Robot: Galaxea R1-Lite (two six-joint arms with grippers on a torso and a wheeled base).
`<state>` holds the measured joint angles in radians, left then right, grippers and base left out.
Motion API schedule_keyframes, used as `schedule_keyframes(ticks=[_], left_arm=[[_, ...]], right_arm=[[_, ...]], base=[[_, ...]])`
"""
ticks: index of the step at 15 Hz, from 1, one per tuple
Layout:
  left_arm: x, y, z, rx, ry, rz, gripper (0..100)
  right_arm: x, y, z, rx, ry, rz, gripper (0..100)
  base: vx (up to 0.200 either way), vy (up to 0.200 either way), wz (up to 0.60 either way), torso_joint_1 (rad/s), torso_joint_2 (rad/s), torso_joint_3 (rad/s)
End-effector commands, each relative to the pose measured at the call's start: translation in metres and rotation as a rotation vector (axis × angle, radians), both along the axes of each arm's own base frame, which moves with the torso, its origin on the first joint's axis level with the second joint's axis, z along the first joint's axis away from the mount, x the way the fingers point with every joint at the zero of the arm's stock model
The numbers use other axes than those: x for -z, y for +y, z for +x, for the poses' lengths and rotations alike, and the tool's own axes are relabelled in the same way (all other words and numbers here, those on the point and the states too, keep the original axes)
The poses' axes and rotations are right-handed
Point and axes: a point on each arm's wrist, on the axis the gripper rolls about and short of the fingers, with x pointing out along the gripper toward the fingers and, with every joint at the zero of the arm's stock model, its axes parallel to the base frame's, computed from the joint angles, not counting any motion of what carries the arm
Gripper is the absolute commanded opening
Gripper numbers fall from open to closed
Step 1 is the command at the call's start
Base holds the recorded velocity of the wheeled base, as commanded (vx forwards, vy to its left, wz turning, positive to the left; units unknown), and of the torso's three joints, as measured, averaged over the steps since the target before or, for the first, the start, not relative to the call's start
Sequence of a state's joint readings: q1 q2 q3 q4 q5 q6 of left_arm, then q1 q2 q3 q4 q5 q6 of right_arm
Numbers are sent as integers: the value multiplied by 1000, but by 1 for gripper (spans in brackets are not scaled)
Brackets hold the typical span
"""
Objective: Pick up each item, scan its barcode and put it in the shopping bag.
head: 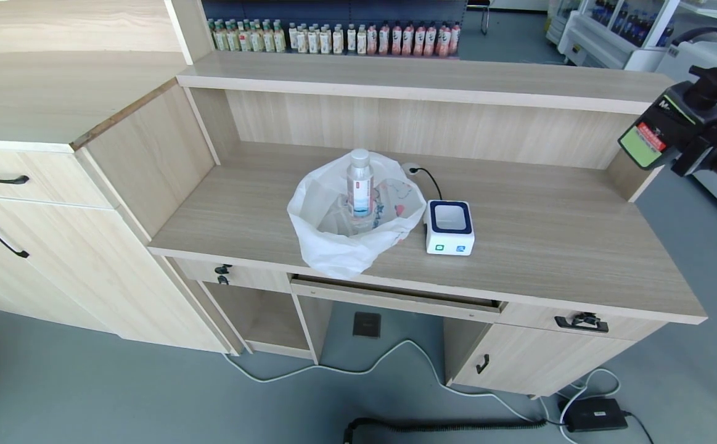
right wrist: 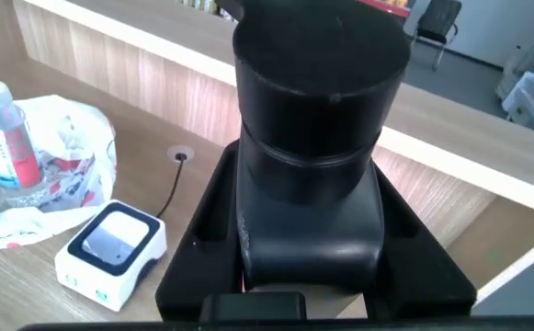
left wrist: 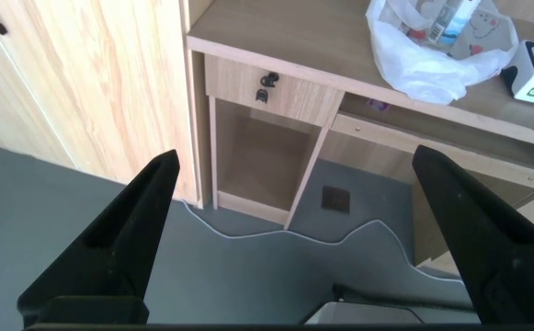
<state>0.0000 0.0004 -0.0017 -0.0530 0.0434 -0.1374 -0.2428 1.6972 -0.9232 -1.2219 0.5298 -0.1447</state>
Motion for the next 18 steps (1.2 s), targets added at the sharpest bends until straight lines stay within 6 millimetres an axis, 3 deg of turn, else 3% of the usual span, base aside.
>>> schedule_keyframes(ticks=[1,13,18], left_arm=[[0,0,0,-1,-1,-1,100],[0,0,0,9,-1,-9,100],[0,0,0,4,0,-8,100]], right_arm=[[6,4,10,-21,25,9,0],[-17,11,-20,-20,65,20,0],[-22,12,-24,-20,48,20,0]], base=[[0,0,0,0,0,0],[0,0,0,0,0,0],[0,200,0,2,1,4]])
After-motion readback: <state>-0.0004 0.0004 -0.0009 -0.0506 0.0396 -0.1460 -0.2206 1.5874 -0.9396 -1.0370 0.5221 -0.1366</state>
